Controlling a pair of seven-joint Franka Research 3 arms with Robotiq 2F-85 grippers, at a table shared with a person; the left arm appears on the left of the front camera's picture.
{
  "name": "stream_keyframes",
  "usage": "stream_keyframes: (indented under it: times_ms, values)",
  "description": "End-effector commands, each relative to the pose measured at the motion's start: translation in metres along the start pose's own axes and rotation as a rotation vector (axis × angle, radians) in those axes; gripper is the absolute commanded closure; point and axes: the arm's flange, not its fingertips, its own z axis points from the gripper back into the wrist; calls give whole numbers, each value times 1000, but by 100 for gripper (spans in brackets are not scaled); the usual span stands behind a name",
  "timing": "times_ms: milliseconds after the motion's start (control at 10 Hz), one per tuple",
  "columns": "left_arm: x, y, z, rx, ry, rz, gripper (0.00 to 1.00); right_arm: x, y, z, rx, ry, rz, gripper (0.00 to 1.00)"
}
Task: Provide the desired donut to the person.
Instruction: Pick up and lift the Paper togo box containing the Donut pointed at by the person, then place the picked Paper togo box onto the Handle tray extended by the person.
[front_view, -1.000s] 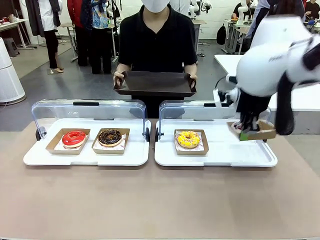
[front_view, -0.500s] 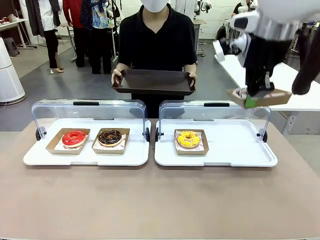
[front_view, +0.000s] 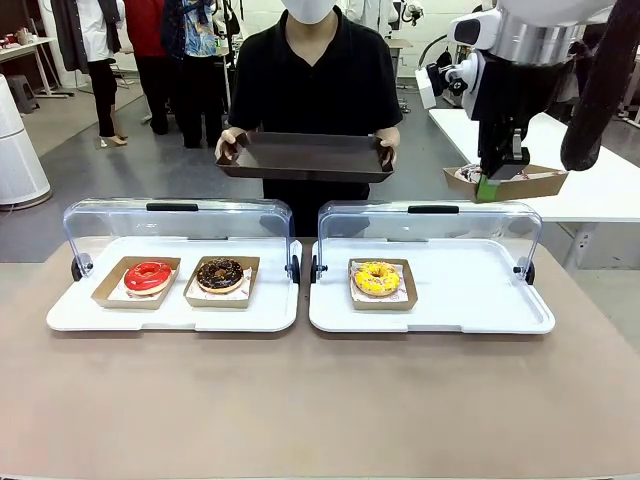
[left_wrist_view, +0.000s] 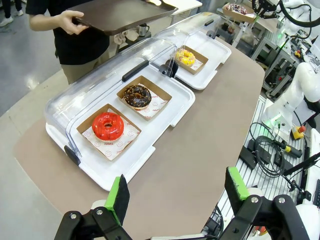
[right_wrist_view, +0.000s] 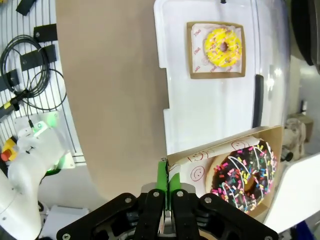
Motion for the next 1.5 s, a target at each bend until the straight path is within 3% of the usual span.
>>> stream_keyframes:
  times_ms: [0, 1300, 1400]
  values:
    - [0, 0, 1, -8, -21, -15, 0, -1, 8, 9, -10, -5, -2, 100]
    - [0, 0, 1, -8, -21, -15, 0, -1, 5, 9, -17, -7, 1, 98]
    - [0, 0, 1, -8, -21, -15, 0, 29, 6, 34, -82, -8, 39, 98]
